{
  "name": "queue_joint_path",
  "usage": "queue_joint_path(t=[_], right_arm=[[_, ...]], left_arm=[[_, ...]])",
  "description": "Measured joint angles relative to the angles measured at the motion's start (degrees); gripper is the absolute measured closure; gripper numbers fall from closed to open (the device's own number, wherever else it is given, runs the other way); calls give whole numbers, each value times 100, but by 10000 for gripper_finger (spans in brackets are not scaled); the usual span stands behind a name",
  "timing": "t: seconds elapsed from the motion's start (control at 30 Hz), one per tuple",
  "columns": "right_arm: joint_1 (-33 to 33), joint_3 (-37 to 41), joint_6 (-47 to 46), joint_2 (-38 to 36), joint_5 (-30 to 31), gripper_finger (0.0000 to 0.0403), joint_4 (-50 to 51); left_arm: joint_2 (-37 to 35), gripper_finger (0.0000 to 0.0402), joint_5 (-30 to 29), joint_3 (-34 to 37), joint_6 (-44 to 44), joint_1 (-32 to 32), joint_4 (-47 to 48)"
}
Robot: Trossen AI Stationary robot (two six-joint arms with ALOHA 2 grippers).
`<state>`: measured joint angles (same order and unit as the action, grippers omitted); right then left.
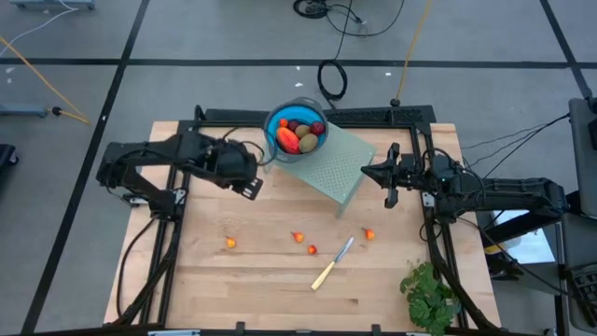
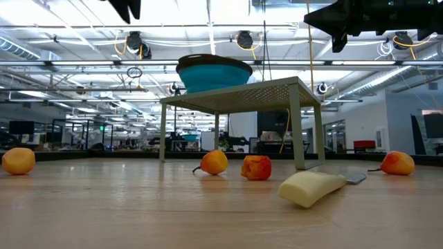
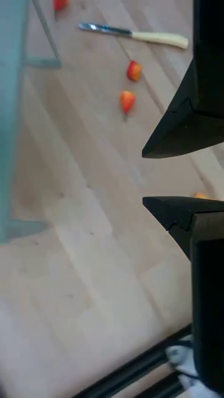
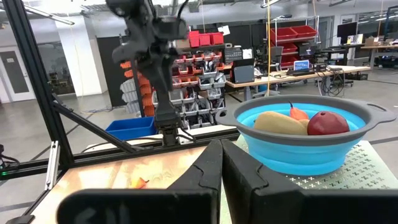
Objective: Pick & Place Fruit
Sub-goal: Put the peach into the blue strainer bowl on the shelf
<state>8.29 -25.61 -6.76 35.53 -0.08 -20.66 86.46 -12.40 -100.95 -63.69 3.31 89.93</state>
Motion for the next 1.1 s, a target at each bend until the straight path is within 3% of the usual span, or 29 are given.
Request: queue_joint_path(t=[0.33,0.73,1.1], right_arm=[[0,0,-1,-1,-2,401,11],[-4,0,-1,-2,-4,401,248],[-4,0,-1,-2,-4,401,255]], left_arm=[[0,291,691,1281,-1323,472,-237],[2,289,751,2252,-1483,934,-1656],[0,219,920,2685,-2317,1613,-2267]])
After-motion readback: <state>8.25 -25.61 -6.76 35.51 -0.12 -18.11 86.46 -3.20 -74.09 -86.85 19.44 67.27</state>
